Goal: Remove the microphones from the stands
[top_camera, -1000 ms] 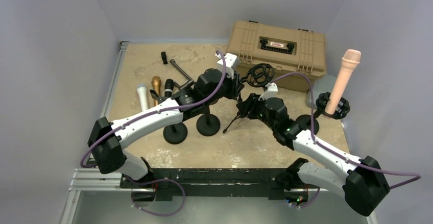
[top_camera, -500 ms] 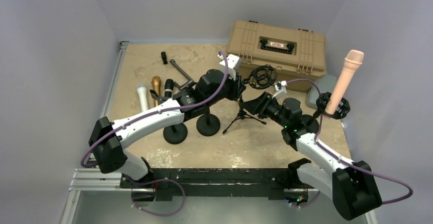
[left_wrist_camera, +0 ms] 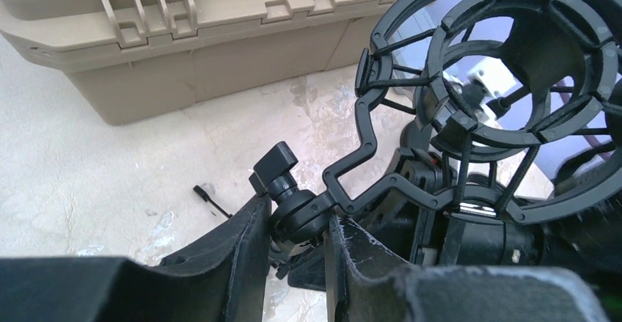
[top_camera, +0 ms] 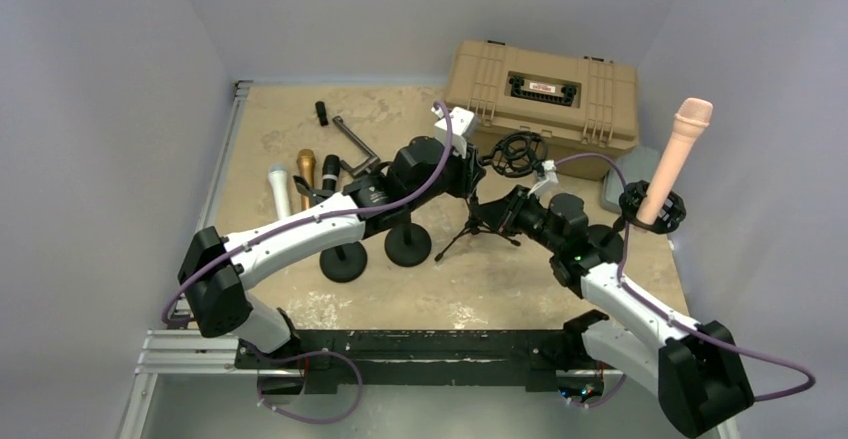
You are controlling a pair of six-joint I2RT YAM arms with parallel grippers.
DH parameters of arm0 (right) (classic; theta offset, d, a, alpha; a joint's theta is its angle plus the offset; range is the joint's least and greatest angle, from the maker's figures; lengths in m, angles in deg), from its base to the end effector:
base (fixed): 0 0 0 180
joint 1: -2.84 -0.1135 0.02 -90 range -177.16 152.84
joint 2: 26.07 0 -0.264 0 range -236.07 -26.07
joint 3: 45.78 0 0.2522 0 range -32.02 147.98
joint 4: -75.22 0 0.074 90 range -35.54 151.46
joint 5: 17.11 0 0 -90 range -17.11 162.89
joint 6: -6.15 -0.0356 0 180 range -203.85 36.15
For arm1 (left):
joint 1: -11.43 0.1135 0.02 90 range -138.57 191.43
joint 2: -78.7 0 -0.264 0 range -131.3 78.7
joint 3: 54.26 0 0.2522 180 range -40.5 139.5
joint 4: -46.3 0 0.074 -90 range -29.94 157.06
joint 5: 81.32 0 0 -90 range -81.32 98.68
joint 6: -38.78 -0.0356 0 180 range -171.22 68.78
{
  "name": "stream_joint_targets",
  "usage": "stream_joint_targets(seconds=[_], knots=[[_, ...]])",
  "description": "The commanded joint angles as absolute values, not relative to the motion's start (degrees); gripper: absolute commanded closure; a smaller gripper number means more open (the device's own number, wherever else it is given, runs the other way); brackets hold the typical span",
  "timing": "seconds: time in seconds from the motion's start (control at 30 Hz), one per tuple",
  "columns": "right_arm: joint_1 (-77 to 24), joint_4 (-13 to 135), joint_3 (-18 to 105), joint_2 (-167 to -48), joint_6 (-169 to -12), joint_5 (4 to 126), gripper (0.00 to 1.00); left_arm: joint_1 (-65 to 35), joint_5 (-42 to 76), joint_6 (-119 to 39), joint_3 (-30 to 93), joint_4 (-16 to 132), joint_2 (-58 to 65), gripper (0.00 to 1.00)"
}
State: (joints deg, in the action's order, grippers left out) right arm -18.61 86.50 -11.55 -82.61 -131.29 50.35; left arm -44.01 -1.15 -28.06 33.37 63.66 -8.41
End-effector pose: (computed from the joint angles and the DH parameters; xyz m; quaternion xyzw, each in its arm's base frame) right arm 0.1929 0.0905 0.2176 0.0491 0.7655 0.4771 0.4290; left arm 0.2111 -0.2957 0.3479 0.1734 0.7827 -0.3228 0.5030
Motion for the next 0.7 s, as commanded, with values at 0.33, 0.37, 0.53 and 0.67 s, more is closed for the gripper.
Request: stream_joint_targets(seconds=[0.33, 0.37, 0.53, 0.67], knots=[[-28.83, 74.34, -5.9, -76.67, -121.03, 73.78, 0.75, -46.67, 0.2, -23.26, 30.09, 64.55, -11.42, 1.0], [-28.73, 74.76, -6.55, -76.73, -121.76, 73.09, 0.66, -46.73, 0.4, -23.15, 30.2, 64.92, -11.25, 1.0], [-28.48, 77.48, -10.92, -74.73, -126.09, 67.69, 0.46, -46.67, 5.5, -22.77, 32.71, 70.06, -9.77, 0.78], [-26.18, 80.66, -14.79, -71.47, -130.78, 61.89, 0.36, -46.67, 9.52, -22.04, 32.12, 69.31, -5.99, 0.51]])
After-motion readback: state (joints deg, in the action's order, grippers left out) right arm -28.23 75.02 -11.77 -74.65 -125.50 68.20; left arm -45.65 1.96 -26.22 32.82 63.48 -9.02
